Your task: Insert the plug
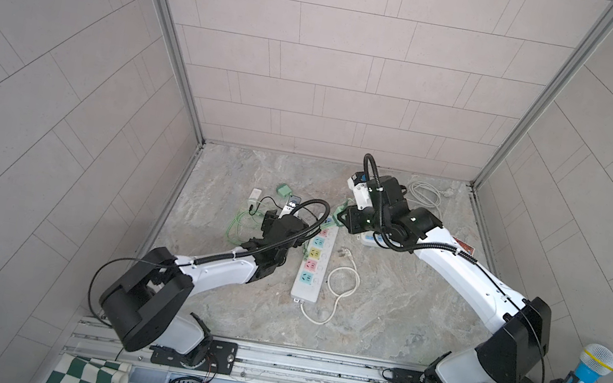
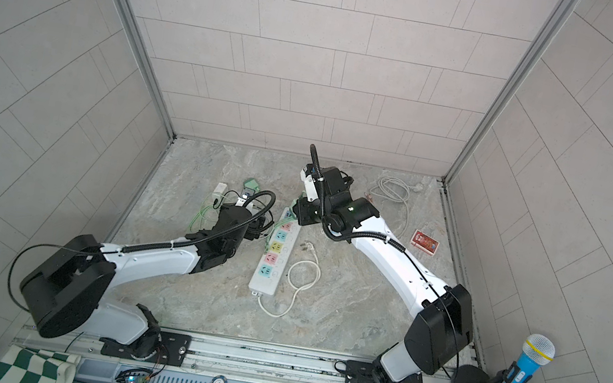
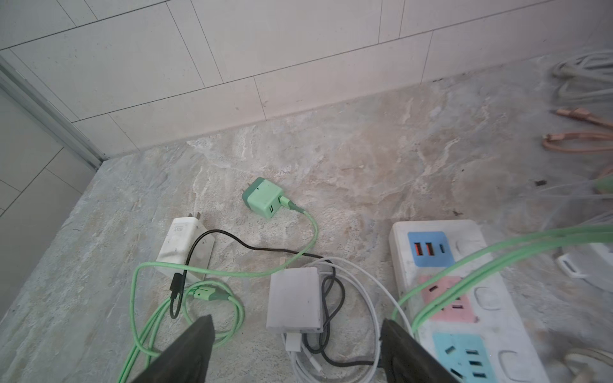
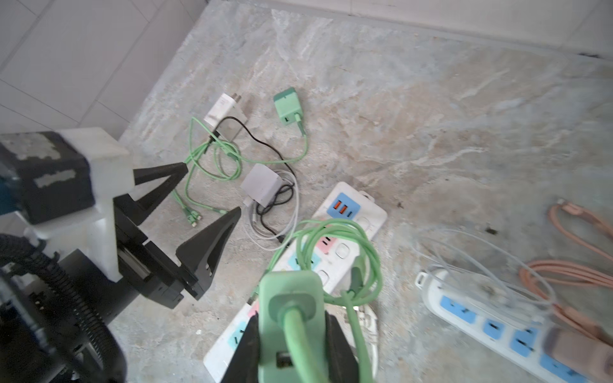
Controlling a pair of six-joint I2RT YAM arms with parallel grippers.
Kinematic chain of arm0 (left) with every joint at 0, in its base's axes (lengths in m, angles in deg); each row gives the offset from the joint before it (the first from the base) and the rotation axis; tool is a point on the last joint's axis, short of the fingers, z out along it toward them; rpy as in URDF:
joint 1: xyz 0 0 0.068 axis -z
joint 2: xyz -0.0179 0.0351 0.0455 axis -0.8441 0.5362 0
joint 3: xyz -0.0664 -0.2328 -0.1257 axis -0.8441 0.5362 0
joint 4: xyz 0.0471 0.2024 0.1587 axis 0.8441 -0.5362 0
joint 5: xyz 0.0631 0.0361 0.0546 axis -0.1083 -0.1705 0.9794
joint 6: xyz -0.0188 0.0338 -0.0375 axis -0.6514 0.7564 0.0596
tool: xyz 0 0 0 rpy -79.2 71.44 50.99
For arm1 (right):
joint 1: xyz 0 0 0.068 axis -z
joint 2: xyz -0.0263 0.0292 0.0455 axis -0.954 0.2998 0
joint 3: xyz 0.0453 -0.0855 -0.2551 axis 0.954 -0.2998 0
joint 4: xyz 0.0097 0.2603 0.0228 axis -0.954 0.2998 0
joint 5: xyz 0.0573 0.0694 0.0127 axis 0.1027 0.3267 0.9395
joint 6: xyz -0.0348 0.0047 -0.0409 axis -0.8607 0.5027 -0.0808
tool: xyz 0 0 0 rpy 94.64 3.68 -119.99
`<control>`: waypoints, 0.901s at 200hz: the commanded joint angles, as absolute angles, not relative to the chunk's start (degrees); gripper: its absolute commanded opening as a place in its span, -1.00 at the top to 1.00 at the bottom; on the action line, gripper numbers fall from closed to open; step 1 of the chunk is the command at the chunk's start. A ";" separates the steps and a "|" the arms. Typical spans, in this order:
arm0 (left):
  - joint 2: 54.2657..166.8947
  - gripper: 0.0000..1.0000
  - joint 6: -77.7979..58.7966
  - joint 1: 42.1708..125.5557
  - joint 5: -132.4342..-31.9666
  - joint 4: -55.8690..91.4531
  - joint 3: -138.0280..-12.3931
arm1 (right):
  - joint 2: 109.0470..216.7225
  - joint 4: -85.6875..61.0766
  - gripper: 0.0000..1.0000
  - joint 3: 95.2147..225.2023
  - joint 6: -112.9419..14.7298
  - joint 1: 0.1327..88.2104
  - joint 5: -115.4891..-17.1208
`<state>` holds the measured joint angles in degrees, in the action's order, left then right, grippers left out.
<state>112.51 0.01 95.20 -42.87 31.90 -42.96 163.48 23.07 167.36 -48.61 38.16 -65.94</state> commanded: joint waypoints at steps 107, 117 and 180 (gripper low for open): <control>127.53 -0.52 -9.18 86.38 -48.25 20.26 -52.68 | 169.55 29.07 0.76 186.73 -52.22 46.10 -64.42; 128.05 -0.51 -9.46 86.34 -47.97 20.55 -52.70 | 169.72 27.34 0.77 184.22 -51.95 45.93 -64.14; 128.43 -0.48 -9.93 86.31 -47.32 21.30 -51.92 | 171.82 17.99 0.77 172.64 -50.59 43.49 -64.30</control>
<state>128.09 -9.08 86.22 -47.53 22.13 -51.55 172.38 24.18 174.70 -51.28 44.94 -64.57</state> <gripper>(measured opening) 0.749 0.234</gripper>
